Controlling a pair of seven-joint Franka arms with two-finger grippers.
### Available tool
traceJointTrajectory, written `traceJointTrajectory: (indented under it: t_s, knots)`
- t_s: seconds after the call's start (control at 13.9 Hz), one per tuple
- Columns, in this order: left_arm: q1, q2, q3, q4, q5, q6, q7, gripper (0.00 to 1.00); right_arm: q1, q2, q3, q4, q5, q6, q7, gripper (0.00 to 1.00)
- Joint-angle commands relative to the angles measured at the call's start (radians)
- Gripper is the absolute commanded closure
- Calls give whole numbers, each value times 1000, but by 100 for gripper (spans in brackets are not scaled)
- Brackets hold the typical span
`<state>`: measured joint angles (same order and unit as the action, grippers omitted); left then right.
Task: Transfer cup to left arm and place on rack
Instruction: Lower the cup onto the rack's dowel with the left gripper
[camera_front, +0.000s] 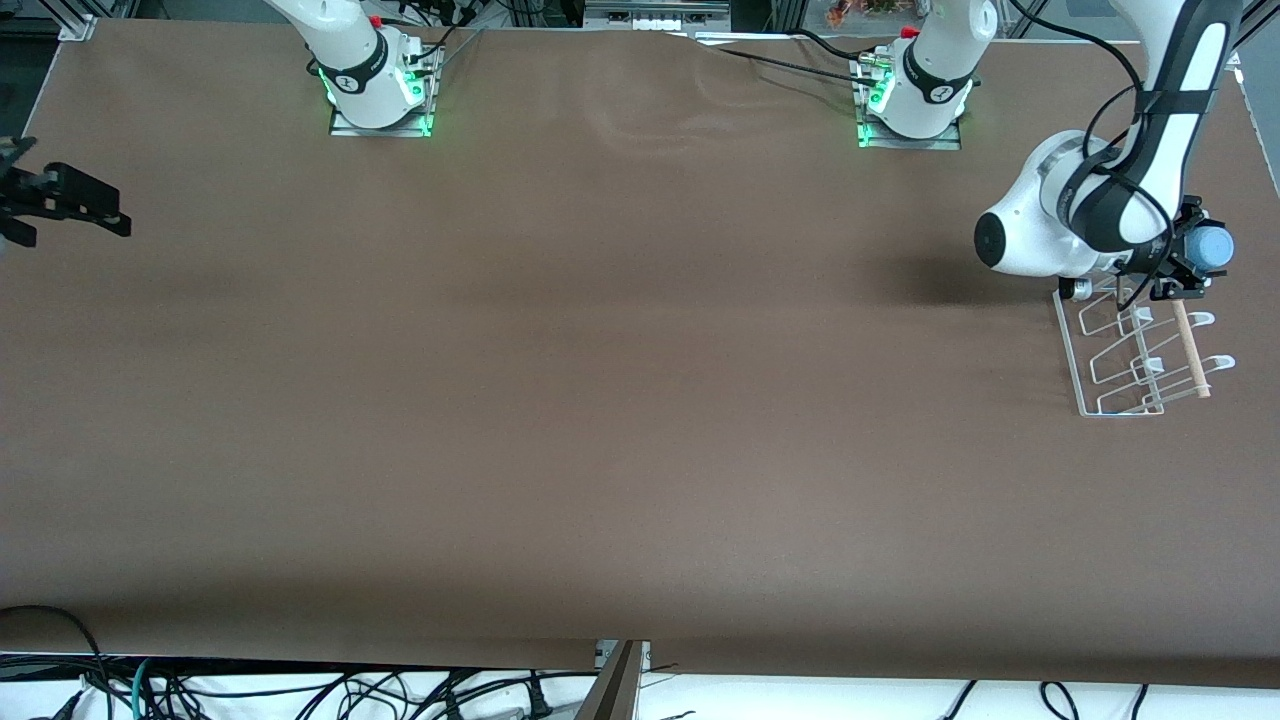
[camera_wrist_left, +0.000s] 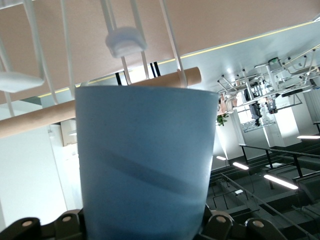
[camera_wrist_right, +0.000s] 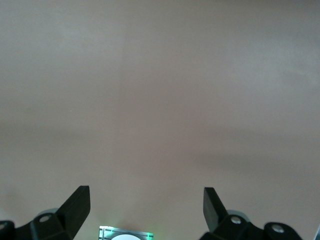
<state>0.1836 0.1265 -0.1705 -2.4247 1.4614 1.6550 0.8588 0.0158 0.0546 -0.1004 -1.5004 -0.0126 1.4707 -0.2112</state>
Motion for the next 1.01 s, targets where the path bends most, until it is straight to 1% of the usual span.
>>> traceJointTrajectory:
  t_s: [0.0,0.22,0.43,0.58,0.72,0.94]
  knots:
    - [11,-2,-9,-17,42,12,-50,100,-72,-125,70,-199,-6,118,7,0]
    - [5,25,-10,-24,43,12,-98,100,-71,-99,79,-186,5,119,64,0]
    - [1,65,-12,-23,47,12,-164,100,-45,-82,80,-153,8,103,79,0]
    - [1,88,-12,-22,71,12,-194,100,-43,-85,80,-153,8,82,93,0]
    - [-3,113,-12,-13,71,12,-224,100,-43,-84,77,-152,8,69,137,0]
    - [0,120,-14,-4,71,34,-245,100,-48,-81,71,-152,14,69,141,0]
